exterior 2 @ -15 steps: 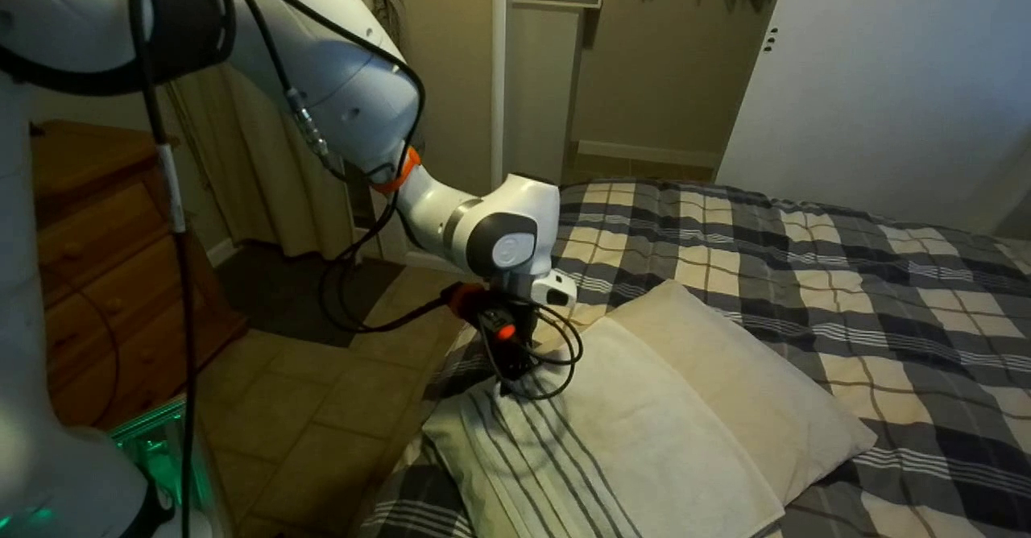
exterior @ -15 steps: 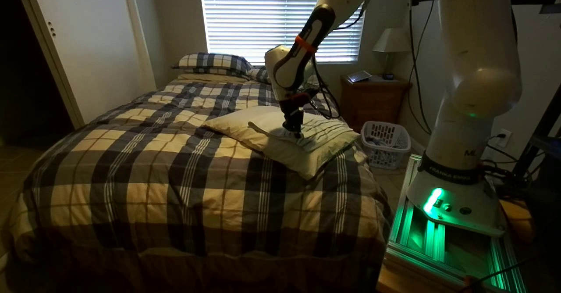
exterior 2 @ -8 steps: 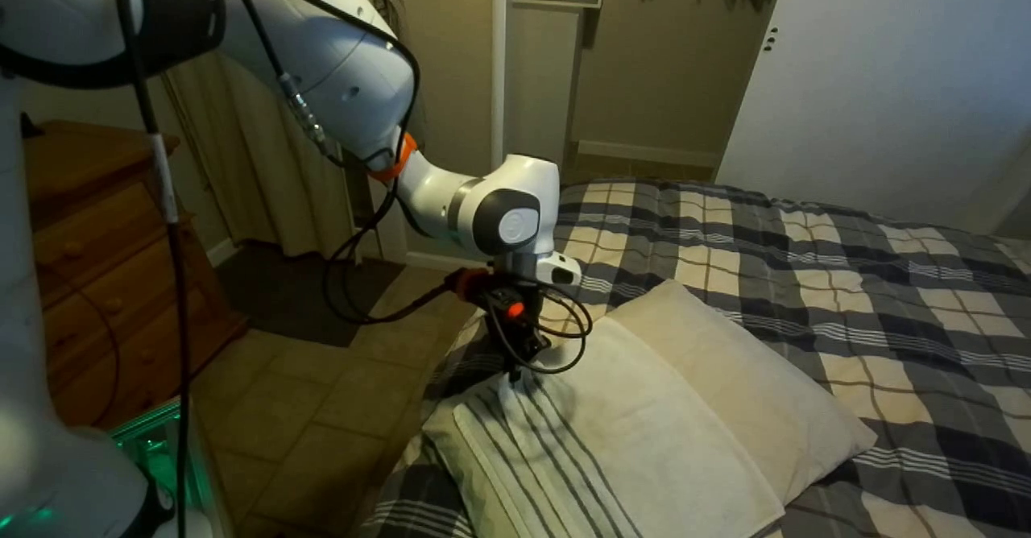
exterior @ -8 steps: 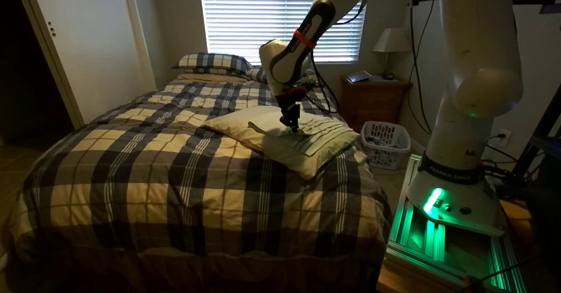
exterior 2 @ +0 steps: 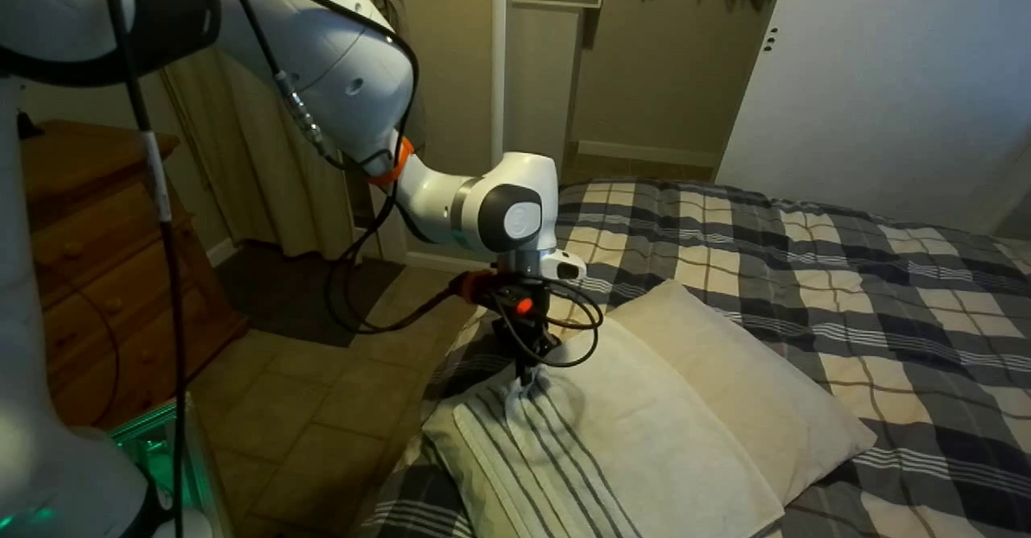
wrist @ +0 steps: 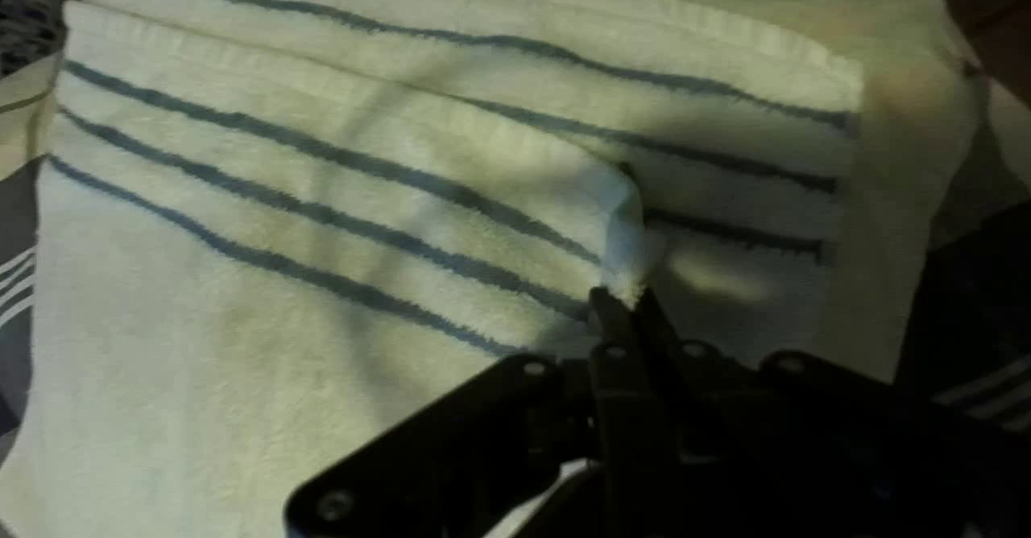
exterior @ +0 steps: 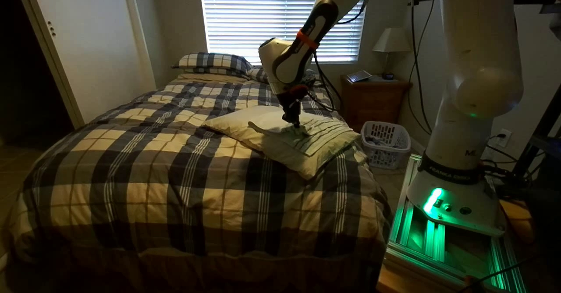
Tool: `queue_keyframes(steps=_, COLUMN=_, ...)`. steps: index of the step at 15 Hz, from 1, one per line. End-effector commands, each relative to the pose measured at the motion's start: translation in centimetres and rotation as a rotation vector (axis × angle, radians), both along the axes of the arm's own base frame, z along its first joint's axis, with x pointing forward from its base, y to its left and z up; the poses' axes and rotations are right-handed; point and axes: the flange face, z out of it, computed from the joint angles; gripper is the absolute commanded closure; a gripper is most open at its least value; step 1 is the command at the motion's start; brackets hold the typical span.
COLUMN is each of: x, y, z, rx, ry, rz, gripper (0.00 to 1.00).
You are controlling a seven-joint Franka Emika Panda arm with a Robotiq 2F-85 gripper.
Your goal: Unfold the white towel.
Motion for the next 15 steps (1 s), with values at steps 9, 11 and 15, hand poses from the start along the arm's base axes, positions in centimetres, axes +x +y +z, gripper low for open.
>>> queue_keyframes(steps=9, x=5.7, y=1.4, z=6.3, rx=-0.283, ry=-0.336, rz=0.243, gripper=0.99)
queue_keyframes(steps=11, x=6.5, y=1.2, z=7.3, rx=-0.264, ry=-0.421, rz=0.258, gripper=0.99)
queue_keyframes(steps=15, x=6.3, y=1.3, z=7.0, rx=-0.252, ry=-0.391, rz=0.249, gripper=0.96)
